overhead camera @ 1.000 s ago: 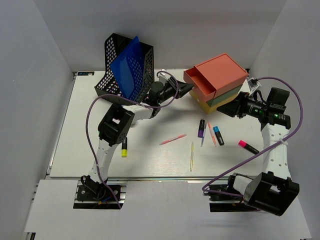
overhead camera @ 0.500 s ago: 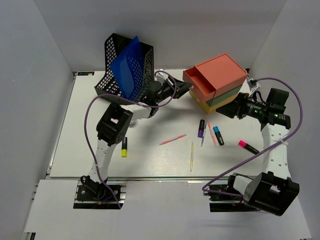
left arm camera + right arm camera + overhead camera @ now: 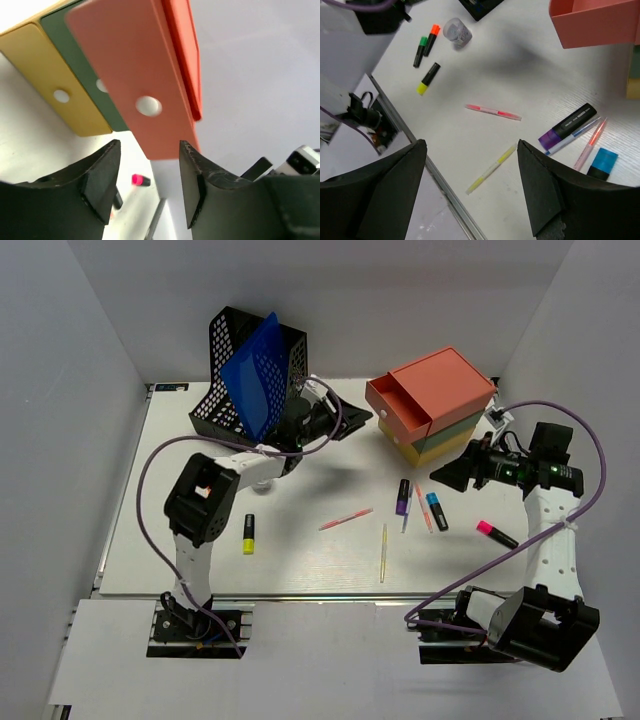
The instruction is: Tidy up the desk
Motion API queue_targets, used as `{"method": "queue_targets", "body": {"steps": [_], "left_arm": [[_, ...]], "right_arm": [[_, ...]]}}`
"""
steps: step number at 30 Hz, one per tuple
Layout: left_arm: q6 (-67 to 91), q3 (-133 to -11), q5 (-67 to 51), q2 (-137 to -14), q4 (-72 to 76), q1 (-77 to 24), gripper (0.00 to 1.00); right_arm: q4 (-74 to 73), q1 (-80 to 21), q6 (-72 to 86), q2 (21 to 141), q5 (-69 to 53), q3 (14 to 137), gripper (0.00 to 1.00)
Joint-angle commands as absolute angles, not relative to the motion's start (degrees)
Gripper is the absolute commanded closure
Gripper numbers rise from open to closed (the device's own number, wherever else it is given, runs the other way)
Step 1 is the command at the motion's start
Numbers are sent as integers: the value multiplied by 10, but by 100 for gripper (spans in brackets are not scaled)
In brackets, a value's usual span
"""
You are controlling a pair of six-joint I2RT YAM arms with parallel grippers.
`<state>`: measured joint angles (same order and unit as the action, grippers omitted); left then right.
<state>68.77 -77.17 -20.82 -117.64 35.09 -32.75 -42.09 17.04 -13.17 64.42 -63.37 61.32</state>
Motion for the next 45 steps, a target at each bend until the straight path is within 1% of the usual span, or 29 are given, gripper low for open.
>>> {"method": "queue_targets", "body": {"steps": [1,2,3,4,5,6,7,8,9,10,12,13,15,16,17,19,20,22,23,24,25,26,28,29,30,34,41,45], "left_arm": [[566,-768,-215,-1075,212,-327,43],[542,-770,-212,-1061,182,-332,44],[520,-772,-194,-1048,145,-332,47],[472,-771,-182,-1017,81,-338,53],[454,-768,-169,-1002,53,-338,56],[434,-761,-147,-985,26,-344,61],[430,-751,-138,-970,4,-344,75],[426,-736,-126,-940,-61,-344,81],[410,-725,-115,-923,-87,-344,87],[401,-717,-89,-908,-133,-344,94],[373,-695,-52,-861,-179,-344,99],[367,-692,-14,-849,-228,-344,100],[347,-686,36,-823,-278,-344,100],[343,-686,75,-820,-324,-344,98],[338,-689,95,-815,-349,-338,85],[334,-689,126,-815,-401,-331,74],[333,-689,160,-816,-414,-331,64],[322,-690,194,-824,-436,-331,54],[322,-691,222,-827,-442,-331,51],[321,-691,239,-831,-445,-331,44],[320,-692,254,-841,-450,-331,40],[322,-693,276,-848,-455,-331,38],[318,-700,293,-869,-456,-331,27],[316,-702,300,-878,-457,-331,25],[313,-705,314,-888,-457,-331,17],[294,-718,329,-942,-438,-326,11],[272,-759,316,-1015,-403,-316,10],[265,-758,300,-1036,-378,-295,10]], "right_arm": [[-544,161,-317,633,-654,652,23],[-567,159,-349,632,-653,654,25],[-590,151,-382,633,-652,657,29],[-628,148,-410,631,-646,657,32],[-640,141,-433,629,-642,654,36],[-649,135,-465,627,-637,646,44],[-653,130,-475,619,-628,642,48],[-651,123,-482,614,-623,635,51],[-646,115,-484,609,-618,628,56],[-639,105,-482,599,-610,617,58],[-611,94,-463,589,-599,606,60],[-599,76,-454,581,-585,594,60],[-564,63,-433,577,-566,585,61],[-552,42,-409,577,-545,580,61],[-531,34,-389,581,-524,573,59],[-512,11,-366,588,-500,568,52],[-505,-17,-358,591,-491,564,48],[-485,-33,-341,598,-464,563,44],[-479,-43,-338,599,-457,561,41],[-477,-49,-338,601,-442,561,40],[-471,-58,-335,605,-437,560,38],[-470,-64,-331,606,-433,560,36],[-464,-74,-330,610,-428,556,35],[-461,-76,-323,612,-428,554,34],[-461,-79,-323,612,-428,549,33],[-450,-84,-316,611,-425,538,30],[-456,-86,-322,609,-416,541,30],[-457,-85,-322,608,-411,541,29]]}}
